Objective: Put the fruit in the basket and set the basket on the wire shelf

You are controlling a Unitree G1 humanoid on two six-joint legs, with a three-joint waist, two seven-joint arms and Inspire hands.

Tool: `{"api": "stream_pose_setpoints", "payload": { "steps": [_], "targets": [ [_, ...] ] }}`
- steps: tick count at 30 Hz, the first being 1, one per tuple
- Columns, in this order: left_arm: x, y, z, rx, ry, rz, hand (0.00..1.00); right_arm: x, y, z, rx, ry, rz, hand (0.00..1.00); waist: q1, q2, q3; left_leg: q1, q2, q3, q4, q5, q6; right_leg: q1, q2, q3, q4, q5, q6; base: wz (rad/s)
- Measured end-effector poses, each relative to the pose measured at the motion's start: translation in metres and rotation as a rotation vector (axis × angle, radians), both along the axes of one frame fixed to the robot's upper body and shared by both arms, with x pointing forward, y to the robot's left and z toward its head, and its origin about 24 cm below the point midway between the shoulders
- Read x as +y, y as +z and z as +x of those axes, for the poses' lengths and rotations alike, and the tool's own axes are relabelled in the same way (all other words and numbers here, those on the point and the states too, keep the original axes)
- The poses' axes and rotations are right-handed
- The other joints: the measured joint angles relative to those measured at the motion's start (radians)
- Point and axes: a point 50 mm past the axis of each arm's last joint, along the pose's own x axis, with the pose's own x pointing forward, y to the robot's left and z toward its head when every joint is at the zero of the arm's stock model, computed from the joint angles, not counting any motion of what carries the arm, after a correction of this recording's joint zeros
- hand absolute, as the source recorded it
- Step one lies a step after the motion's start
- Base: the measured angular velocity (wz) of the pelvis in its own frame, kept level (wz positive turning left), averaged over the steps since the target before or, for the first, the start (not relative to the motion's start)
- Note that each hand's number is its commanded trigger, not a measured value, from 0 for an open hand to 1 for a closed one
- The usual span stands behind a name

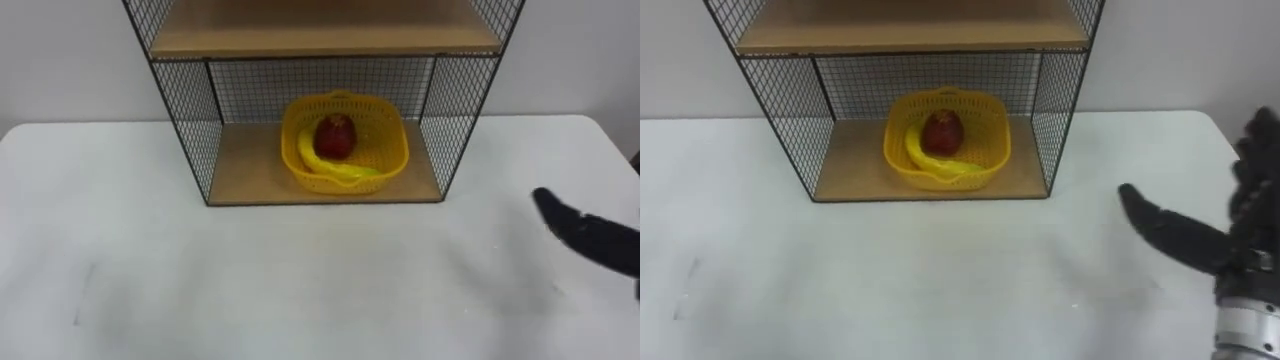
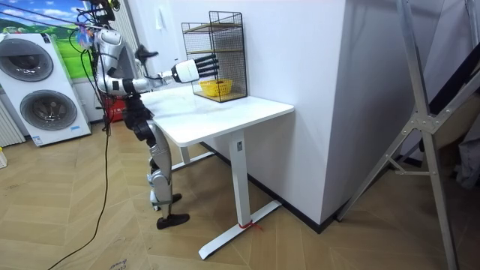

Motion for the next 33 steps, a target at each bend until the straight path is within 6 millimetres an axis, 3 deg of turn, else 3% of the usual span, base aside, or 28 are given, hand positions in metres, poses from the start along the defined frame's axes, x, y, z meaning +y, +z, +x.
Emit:
{"api": "stream_pose_setpoints", "payload": {
  "steps": [3, 5, 8, 10, 13, 17, 18, 19, 21, 22, 24, 26, 29, 30, 31, 33],
  "targets": [
    [0.034, 0.024, -0.040, -0.140, 0.247, 0.018, 0.00, -0.037, 0.038, -0.020, -0.149, -0.237, -0.094, 0.00, 0.000, 0.004, 0.0029, -0.004, -0.002, 0.000, 0.001, 0.000, 0.000, -0.011, -0.004, -0.001, 0.017, -0.009, -0.001, 0.00],
    [0.050, 0.029, -0.061, -0.165, 0.399, 0.012, 0.00, -0.053, 0.055, -0.037, -0.235, -0.378, -0.138, 0.00, -0.004, 0.005, 0.0022, -0.001, -0.004, -0.002, 0.002, 0.000, -0.001, -0.016, -0.010, -0.002, 0.036, -0.023, -0.001, 0.02],
    [0.071, 0.022, -0.094, -0.216, 0.599, -0.087, 0.00, -0.080, 0.061, -0.071, -0.323, -0.615, -0.093, 0.00, -0.009, -0.002, -0.0024, -0.009, -0.002, -0.004, 0.005, 0.000, -0.002, -0.023, -0.017, -0.012, 0.046, -0.034, -0.011, 0.00],
    [0.083, 0.008, -0.116, -0.221, 0.707, -0.192, 0.00, -0.095, 0.055, -0.094, -0.359, -0.746, -0.001, 0.00, -0.014, -0.005, -0.0056, -0.018, -0.002, -0.003, 0.004, 0.000, -0.003, -0.036, -0.019, -0.010, 0.056, -0.039, -0.012, 0.00],
    [0.097, -0.031, -0.149, -0.236, 0.881, -0.429, 0.00, -0.116, 0.034, -0.126, -0.412, -0.948, 0.201, 0.00, -0.027, -0.006, -0.0071, -0.032, -0.004, -0.004, 0.005, 0.000, -0.003, -0.049, -0.022, -0.014, 0.062, -0.040, -0.013, 0.00],
    [0.096, -0.105, -0.187, -0.207, 1.080, -0.809, 0.00, -0.134, -0.035, -0.174, -0.378, -1.232, 0.590, 0.00, -0.051, -0.005, -0.0090, -0.049, -0.007, -0.008, 0.011, -0.001, -0.001, -0.059, -0.031, -0.027, 0.068, -0.044, -0.011, 0.07],
    [0.089, -0.126, -0.197, -0.191, 1.131, -0.905, 0.00, -0.131, -0.061, -0.193, -0.340, -1.337, 0.684, 0.00, -0.054, -0.005, -0.0094, -0.052, -0.006, -0.006, 0.014, -0.003, 0.001, -0.059, -0.031, -0.025, 0.068, -0.045, -0.009, 0.09],
    [0.085, -0.135, -0.202, -0.188, 1.152, -0.946, 0.00, -0.129, -0.073, -0.202, -0.323, -1.385, 0.729, 0.00, -0.055, -0.006, -0.0098, -0.053, -0.007, -0.006, 0.015, -0.003, 0.001, -0.060, -0.032, -0.025, 0.069, -0.045, -0.009, 0.05],
    [0.068, -0.166, -0.218, -0.154, 1.210, -1.074, 0.00, -0.106, -0.122, -0.240, -0.230, -1.581, 0.889, 0.00, -0.057, -0.010, -0.0135, -0.054, -0.008, -0.012, 0.014, -0.004, 0.002, -0.059, -0.033, -0.027, 0.069, -0.047, -0.007, 0.06],
    [0.063, -0.173, -0.221, -0.143, 1.224, -1.100, 0.00, -0.098, -0.133, -0.250, -0.200, -1.627, 0.920, 0.00, -0.056, -0.012, -0.0144, -0.051, -0.009, -0.013, 0.013, -0.004, 0.002, -0.056, -0.033, -0.025, 0.069, -0.048, -0.006, 0.07],
    [0.039, -0.200, -0.234, -0.065, 1.274, -1.191, 0.00, -0.059, -0.171, -0.276, -0.060, -1.754, 1.027, 0.00, -0.061, -0.017, -0.0184, -0.039, -0.009, -0.014, 0.012, -0.017, 0.001, -0.043, -0.033, -0.021, 0.069, -0.050, -0.005, 0.00],
    [0.016, -0.220, -0.240, 0.064, 1.274, -1.250, 0.00, -0.028, -0.193, -0.287, 0.118, -1.792, 1.067, 0.00, -0.065, -0.023, -0.0221, -0.023, -0.007, -0.005, 0.006, -0.017, 0.001, -0.030, -0.032, -0.017, 0.068, -0.050, -0.005, -0.05],
    [-0.026, -0.253, -0.239, 0.466, 1.136, -1.338, 0.00, 0.014, -0.222, -0.284, 0.567, -1.655, 1.079, 0.00, -0.064, -0.029, -0.0227, 0.005, -0.005, 0.004, 0.002, -0.017, 0.001, -0.011, -0.027, 0.001, 0.067, -0.049, -0.004, -0.15],
    [-0.039, -0.263, -0.236, 0.656, 1.031, -1.363, 0.00, 0.022, -0.230, -0.275, 0.751, -1.538, 1.064, 0.00, -0.064, -0.030, -0.0226, 0.016, -0.005, 0.007, 0.002, -0.017, 0.002, -0.002, -0.026, 0.003, 0.065, -0.048, -0.004, -0.15],
    [-0.044, -0.267, -0.235, 0.751, 0.970, -1.368, 0.00, 0.024, -0.233, -0.270, 0.824, -1.476, 1.055, 0.00, -0.065, -0.030, -0.0223, 0.021, -0.005, 0.007, 0.002, -0.018, 0.002, 0.003, -0.026, 0.003, 0.064, -0.047, -0.003, -0.08],
    [-0.056, -0.281, -0.219, 1.127, 0.660, -1.318, 0.00, 0.031, -0.245, -0.249, 1.086, -1.210, 0.985, 0.00, -0.072, -0.034, -0.0213, 0.029, -0.006, 0.001, 0.002, -0.018, 0.003, 0.017, -0.025, 0.002, 0.058, -0.047, -0.002, 0.11]
  ]
}}
